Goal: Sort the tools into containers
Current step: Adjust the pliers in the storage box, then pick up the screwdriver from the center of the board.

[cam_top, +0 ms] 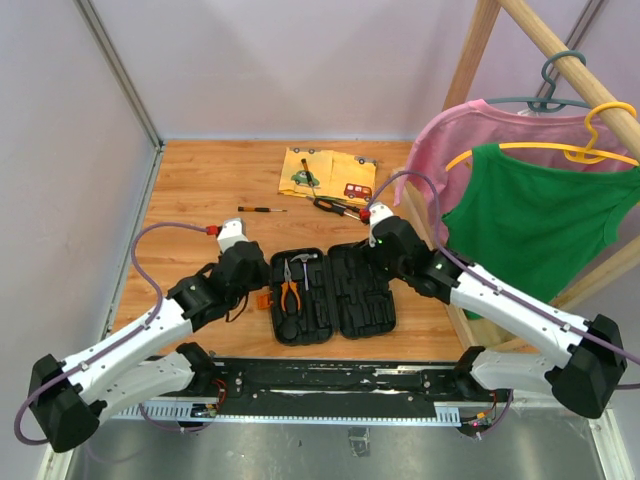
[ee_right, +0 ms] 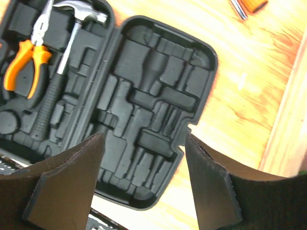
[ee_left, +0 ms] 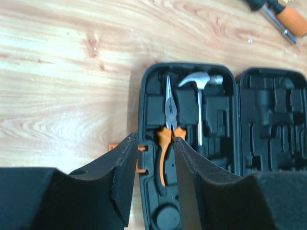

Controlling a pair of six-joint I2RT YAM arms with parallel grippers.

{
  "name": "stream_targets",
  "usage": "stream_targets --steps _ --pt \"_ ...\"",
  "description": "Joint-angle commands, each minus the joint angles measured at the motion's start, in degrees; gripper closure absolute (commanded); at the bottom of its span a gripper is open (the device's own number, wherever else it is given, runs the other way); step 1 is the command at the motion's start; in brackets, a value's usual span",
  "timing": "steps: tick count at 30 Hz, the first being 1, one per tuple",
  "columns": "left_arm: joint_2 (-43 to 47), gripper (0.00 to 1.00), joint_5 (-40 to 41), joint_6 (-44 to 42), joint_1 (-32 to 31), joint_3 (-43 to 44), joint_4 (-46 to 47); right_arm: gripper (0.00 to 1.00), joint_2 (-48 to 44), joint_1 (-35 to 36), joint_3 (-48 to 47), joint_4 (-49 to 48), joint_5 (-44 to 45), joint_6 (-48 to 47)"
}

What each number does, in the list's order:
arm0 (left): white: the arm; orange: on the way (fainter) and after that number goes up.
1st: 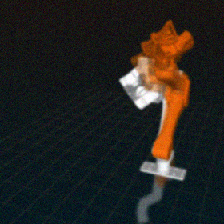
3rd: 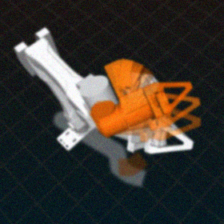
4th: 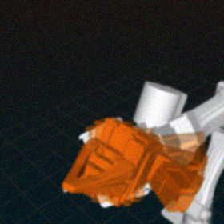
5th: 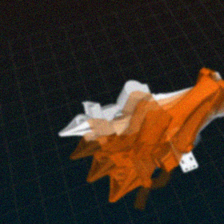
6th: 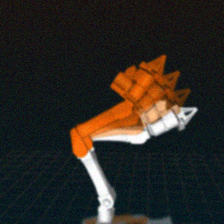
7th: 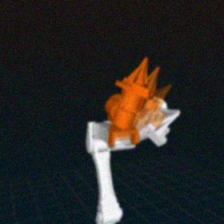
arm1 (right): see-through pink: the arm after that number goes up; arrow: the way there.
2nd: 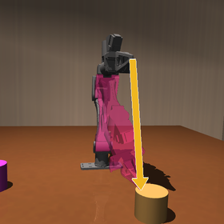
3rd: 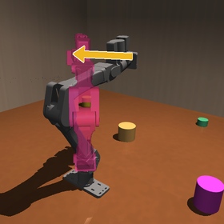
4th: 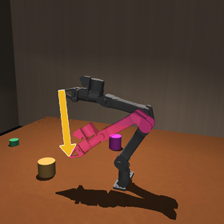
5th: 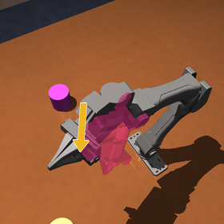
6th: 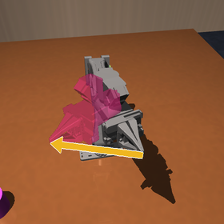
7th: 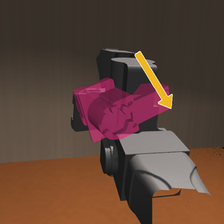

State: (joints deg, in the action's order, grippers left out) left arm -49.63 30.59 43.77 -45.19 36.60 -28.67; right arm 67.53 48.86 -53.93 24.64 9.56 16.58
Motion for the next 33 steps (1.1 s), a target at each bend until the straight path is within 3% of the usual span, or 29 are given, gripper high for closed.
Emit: stream_targets --steps 1,8,11,16,33 --pt "-0.16 0.59 -5.24 -5.94 6.13 -1.44 8.66 0.31 -2.83 -4.26 2.48 2.17 0.04 -2.11" --pt "-0.95 0.53 -10.64 -10.03 13.2 -5.5 15.82 0.31 -1.23 -13.97 2.18 0.01 -11.06 -4.04" --pt "-0.75 0.47 -11.72 -10.89 14.78 -6.89 18.11 0.31 1.73 -17.08 0.39 -1.95 -15.22 -4.4" --pt "-1.68 0.46 -14.08 -11.35 17.93 -9.7 22.5 0.32 9.47 -21.21 -4.99 -4.62 -21.28 -5.55" --pt "-3.47 0.4 -16.24 -17.4 18.73 -17.9 39.48 0.39 39.8 -22.71 -32.68 -3.44 -28.0 -18.64"
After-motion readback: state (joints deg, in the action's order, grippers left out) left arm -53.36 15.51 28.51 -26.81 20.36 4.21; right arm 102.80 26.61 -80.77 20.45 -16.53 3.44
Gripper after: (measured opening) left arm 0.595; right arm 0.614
